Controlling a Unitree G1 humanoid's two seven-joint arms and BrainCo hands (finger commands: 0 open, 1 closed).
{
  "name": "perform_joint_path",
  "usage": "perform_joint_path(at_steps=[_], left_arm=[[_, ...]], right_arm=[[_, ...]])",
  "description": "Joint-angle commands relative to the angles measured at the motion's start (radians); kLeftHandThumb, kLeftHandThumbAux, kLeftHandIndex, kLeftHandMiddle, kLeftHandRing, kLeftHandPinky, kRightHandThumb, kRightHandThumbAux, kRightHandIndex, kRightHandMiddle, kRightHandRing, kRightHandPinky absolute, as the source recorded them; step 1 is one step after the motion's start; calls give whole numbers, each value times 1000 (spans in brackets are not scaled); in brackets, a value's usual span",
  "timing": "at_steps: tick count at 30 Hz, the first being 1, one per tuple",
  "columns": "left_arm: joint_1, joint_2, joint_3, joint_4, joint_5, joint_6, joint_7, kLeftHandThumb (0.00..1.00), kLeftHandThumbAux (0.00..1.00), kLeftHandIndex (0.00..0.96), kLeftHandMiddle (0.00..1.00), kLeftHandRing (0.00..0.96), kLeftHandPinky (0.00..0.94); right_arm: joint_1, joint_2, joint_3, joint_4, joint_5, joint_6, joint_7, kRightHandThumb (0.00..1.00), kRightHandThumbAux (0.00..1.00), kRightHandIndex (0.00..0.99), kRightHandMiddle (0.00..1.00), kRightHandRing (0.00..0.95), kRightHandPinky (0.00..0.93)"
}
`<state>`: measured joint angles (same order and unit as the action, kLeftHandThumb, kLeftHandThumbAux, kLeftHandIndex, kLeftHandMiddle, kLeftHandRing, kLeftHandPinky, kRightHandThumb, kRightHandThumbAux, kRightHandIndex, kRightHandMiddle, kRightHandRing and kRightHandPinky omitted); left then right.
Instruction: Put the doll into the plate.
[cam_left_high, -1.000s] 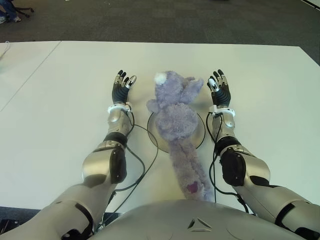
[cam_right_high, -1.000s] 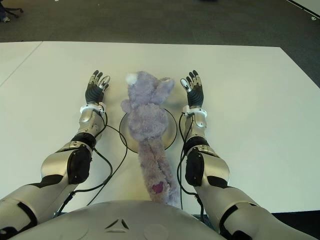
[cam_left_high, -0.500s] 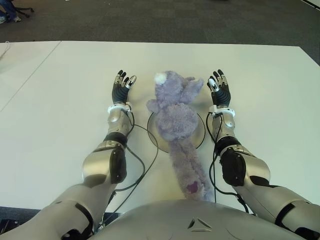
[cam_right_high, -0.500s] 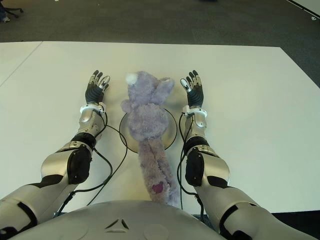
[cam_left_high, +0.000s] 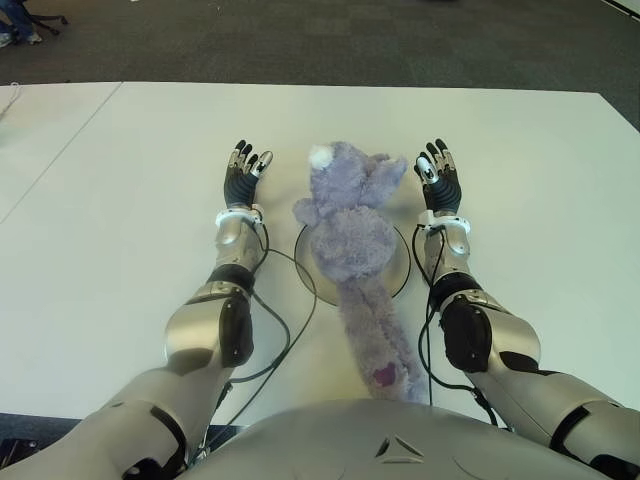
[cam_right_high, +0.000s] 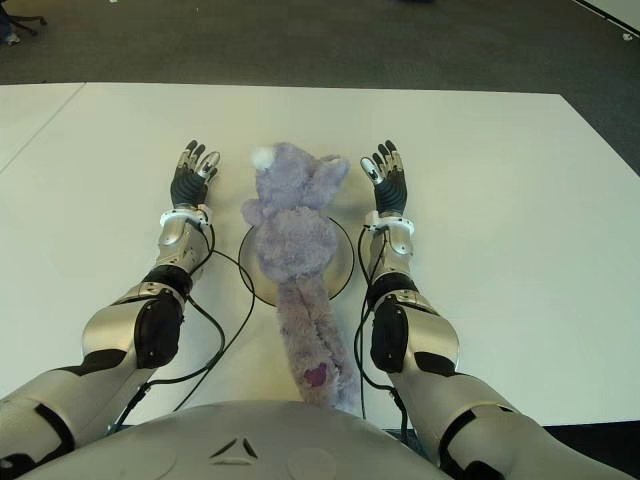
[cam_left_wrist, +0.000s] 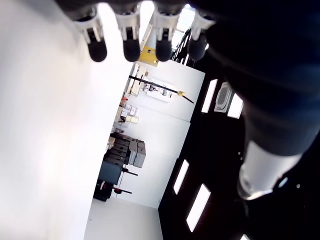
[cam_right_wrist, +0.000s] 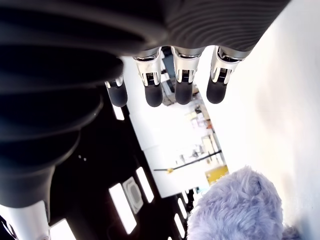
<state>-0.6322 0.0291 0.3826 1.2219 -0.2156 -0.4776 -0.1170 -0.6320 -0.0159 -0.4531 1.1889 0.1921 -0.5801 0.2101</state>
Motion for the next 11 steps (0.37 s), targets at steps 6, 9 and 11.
perform_joint_path(at_steps=[6, 9, 11], left_arm=[[198, -61, 16, 124, -5, 144, -3, 0, 743, 0, 0, 0, 0], [198, -62, 16, 124, -5, 144, -3, 0, 744, 0, 0, 0, 0], [198, -62, 16, 124, -4, 144, -3, 0, 743, 0, 0, 0, 0]], right_arm=[[232, 43, -14, 152, 7, 129, -47, 0, 706, 4, 0, 0, 0], [231, 43, -14, 152, 7, 129, -48, 0, 702, 4, 0, 0, 0], [231, 42, -14, 152, 7, 130, -49, 0, 700, 4, 0, 0, 0]])
